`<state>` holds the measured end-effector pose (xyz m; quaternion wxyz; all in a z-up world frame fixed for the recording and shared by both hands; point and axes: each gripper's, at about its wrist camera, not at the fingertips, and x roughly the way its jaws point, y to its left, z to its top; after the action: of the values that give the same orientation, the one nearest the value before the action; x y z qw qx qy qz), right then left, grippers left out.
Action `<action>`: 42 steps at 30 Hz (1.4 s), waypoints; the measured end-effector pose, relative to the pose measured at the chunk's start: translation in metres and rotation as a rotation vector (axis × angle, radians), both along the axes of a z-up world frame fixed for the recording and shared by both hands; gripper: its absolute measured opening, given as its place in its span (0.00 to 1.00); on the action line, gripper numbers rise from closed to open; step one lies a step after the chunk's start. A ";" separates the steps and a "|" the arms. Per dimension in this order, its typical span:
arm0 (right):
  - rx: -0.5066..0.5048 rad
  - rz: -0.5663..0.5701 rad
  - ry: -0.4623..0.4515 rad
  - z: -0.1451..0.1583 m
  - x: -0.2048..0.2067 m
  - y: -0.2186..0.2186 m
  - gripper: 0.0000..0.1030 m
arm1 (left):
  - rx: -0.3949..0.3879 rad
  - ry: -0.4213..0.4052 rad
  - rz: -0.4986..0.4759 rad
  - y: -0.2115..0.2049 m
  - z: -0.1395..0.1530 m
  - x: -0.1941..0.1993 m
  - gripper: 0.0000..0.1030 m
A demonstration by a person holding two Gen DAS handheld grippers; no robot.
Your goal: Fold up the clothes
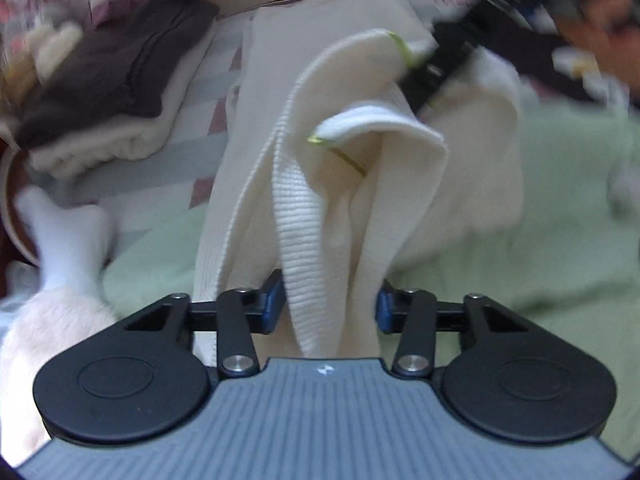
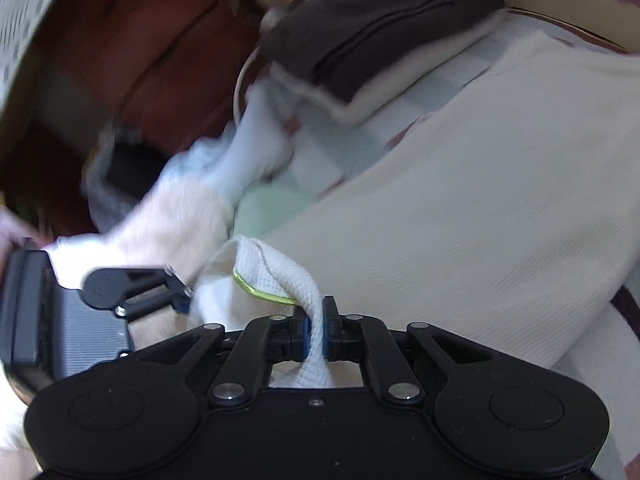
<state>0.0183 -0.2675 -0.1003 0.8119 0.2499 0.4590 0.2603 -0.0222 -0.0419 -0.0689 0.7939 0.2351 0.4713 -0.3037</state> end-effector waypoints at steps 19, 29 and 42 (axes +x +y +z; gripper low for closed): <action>0.025 -0.202 0.026 -0.048 -0.015 -0.039 0.59 | -0.266 0.288 0.142 0.006 -0.038 0.114 0.45; -0.157 -0.258 -0.021 -0.045 0.004 0.037 0.55 | -0.228 0.079 0.027 0.041 0.020 0.086 0.55; -0.293 -0.208 0.213 -0.020 0.031 0.055 0.43 | -0.311 -0.105 -0.117 0.063 0.044 0.048 0.68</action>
<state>0.0492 -0.2122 -0.1199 0.8088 0.2014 0.5470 0.0778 0.0259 0.0209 -0.0249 0.8252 0.1520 0.3621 -0.4059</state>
